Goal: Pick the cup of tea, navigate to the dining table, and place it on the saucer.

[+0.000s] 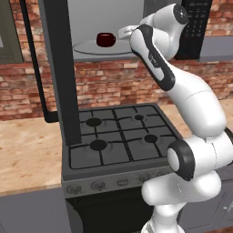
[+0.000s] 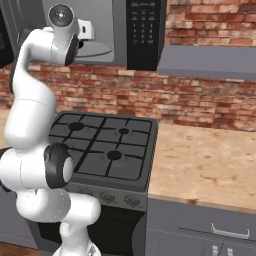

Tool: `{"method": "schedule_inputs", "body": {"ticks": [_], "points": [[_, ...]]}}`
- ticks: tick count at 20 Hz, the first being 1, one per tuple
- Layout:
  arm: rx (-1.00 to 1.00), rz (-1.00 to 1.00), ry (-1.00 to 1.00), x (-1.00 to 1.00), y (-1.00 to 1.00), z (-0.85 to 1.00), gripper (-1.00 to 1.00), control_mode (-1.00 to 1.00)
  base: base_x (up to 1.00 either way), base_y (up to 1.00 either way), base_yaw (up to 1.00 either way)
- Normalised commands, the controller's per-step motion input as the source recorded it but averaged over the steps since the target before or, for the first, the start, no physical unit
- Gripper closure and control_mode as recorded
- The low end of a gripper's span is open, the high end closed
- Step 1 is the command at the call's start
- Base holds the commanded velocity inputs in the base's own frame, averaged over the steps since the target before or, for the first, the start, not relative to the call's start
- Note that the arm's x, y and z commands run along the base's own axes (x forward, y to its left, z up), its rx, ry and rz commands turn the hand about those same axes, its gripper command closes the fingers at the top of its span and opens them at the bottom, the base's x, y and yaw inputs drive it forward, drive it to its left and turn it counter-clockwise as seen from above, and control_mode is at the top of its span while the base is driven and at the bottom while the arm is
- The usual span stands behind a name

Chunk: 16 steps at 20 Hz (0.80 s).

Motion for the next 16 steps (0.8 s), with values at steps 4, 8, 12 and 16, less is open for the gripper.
{"method": "schedule_inputs", "body": {"ticks": [4,8,12,16], "points": [[-0.02,0.05,-0.03,0.18,0.09,0.00,-1.00,-1.00,0.00,0.00,0.00],[-0.01,0.06,-0.01,0.25,0.09,0.00,-1.00,-1.00,0.00,0.00,0.00],[-0.01,0.06,0.00,0.30,0.06,0.00,-1.00,-1.00,0.00,0.00,0.00],[-0.02,0.06,0.00,0.27,0.01,0.00,-1.00,-1.00,0.00,0.00,0.00]]}}
